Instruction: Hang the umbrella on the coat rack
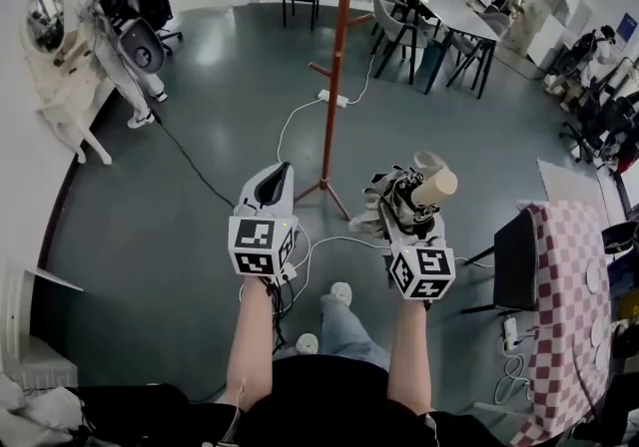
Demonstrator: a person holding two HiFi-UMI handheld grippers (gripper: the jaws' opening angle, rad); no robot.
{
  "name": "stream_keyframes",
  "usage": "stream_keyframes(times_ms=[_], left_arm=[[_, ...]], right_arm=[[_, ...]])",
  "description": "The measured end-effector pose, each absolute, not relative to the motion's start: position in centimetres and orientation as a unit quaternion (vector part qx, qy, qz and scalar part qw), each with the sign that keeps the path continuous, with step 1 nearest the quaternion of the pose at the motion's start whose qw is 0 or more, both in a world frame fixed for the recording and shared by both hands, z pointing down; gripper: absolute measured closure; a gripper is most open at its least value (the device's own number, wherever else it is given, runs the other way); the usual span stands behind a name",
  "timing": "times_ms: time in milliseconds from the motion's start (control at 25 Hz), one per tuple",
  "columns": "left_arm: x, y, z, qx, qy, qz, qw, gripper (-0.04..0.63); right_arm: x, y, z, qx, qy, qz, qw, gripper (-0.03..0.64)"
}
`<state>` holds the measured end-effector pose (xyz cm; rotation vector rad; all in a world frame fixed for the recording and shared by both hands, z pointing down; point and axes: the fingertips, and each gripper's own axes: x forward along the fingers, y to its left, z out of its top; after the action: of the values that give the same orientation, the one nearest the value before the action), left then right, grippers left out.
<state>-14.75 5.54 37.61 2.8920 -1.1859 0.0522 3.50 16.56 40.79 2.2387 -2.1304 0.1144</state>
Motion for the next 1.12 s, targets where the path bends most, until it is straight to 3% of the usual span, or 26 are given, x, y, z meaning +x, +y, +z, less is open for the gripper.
stream_keyframes(times_ms=[640, 1120], left_arm=[[-4.5, -11.1, 40.0, 0.909, -0.416, 0.033, 0.007, 0.594], [1.8, -26.4, 36.6, 0.876, -0.482, 0.024, -0.007, 0.592]], right_arm=[[11.7, -2.9, 42.3, 0.65, -0.758, 0.022, 0.04, 0.321], [16.6, -20.0, 41.6, 0.547, -0.835, 0.01, 0.057, 0.321]])
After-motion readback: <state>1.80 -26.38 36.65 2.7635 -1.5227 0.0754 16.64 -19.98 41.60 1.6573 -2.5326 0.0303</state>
